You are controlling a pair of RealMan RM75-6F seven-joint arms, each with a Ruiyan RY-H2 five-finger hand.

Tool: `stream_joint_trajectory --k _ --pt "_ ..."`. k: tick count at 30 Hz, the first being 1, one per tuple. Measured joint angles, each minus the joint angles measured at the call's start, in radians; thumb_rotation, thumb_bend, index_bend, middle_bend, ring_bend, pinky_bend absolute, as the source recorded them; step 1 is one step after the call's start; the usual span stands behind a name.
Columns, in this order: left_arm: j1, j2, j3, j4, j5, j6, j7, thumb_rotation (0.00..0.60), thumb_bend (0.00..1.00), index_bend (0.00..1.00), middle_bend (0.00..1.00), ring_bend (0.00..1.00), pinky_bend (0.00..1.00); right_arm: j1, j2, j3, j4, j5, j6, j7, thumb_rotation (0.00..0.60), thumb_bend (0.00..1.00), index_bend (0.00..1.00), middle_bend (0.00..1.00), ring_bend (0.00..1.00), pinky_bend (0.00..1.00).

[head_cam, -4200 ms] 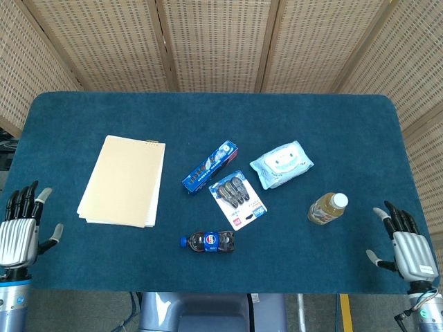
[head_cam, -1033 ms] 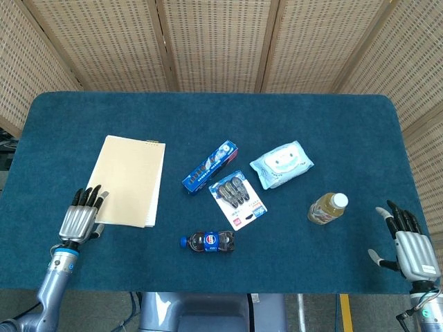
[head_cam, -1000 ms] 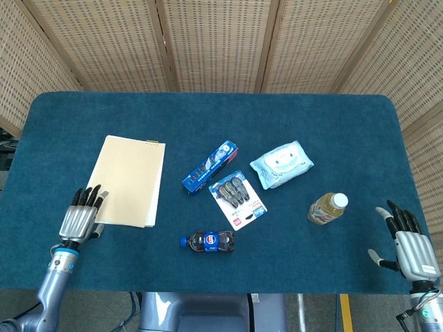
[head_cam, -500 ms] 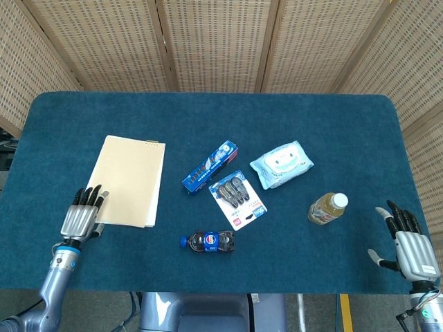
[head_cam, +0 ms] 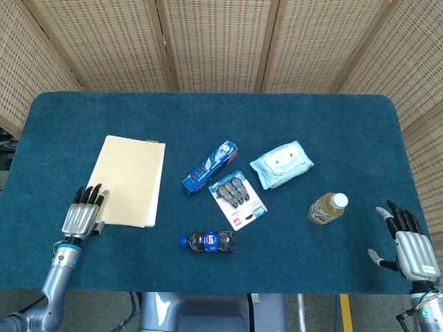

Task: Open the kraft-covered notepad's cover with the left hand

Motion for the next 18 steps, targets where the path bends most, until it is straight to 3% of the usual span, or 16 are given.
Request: stream_joint_trajectory --k 18 --pt "-0.016 -0.039 -0.008 0.059 -0.024 -0.007 0.012 0.6 0.36 0.09 0.0 0.0 0.0 0.0 0.0 0.0 0.0 0.0 0.0 0.001 0.6 0.26 0.11 0.0 0.0 0.0"
